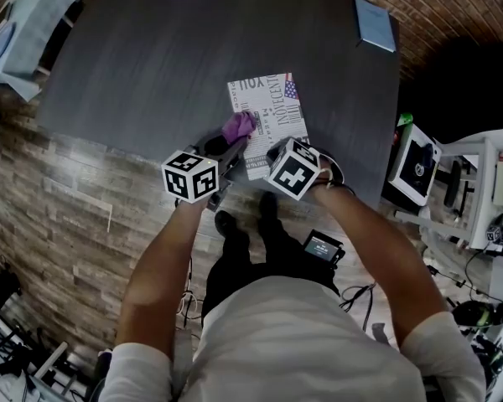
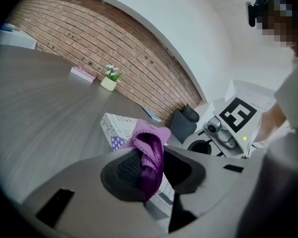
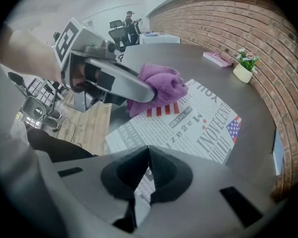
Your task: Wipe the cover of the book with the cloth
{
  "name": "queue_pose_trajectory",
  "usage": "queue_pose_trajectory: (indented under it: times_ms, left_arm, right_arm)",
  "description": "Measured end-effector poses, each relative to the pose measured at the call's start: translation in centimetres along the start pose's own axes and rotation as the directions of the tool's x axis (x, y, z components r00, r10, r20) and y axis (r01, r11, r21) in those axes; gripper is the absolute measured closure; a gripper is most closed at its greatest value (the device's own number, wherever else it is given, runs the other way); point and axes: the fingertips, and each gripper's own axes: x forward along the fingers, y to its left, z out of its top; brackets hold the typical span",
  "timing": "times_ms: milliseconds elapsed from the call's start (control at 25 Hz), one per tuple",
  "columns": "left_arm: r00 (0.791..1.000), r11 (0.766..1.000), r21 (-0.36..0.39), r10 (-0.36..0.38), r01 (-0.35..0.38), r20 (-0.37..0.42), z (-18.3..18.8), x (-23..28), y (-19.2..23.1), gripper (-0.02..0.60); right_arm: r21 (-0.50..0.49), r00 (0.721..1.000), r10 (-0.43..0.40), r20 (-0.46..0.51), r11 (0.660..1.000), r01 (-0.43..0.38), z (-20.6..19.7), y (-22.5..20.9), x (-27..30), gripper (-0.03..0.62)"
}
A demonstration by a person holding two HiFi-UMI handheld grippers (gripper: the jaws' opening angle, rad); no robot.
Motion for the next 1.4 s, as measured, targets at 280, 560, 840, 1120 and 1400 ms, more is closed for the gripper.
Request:
queue_pose_trajectory:
  times_ms: [280,560,840,1120,1400]
  left_arm:
    - [1.000,1.000,-0.012,-0.014,0.014,-0.005,-1.1,-0.7,-1.1,0.477]
    - [1.000,0.999,-0.030,-0.026,0.026,0.002,-2.3,-1.4,-2.3,0.477]
    - [0.999,0.998,-0.043,-0.043,0.043,-0.005,-3.3,-1.9,-3.2,0.477]
    - [0.998,0.996,-0.062,-0.057,0.056,-0.008,-4.5,-2.5,-4.1,0.477]
    - [0.997,0.995,-0.067,-0.077,0.076,-0.022,-5.5,-3.1,-5.3,0.477]
  right_arm:
    - [0.008,1.000,-0.016,-0.001,1.000,0.016,-0.1,-0.1,0.3,0.579]
    - [0.017,0.999,-0.034,0.004,0.999,0.034,0.1,-0.1,0.2,0.579]
    - [0.025,0.999,-0.046,-0.002,0.999,0.046,0.0,-0.2,0.3,0.579]
    - [0.037,0.998,-0.063,-0.007,0.997,0.064,0.1,-0.2,0.4,0.580]
    - [0.044,0.997,-0.076,-0.015,0.996,0.076,0.1,-0.2,0.3,0.580]
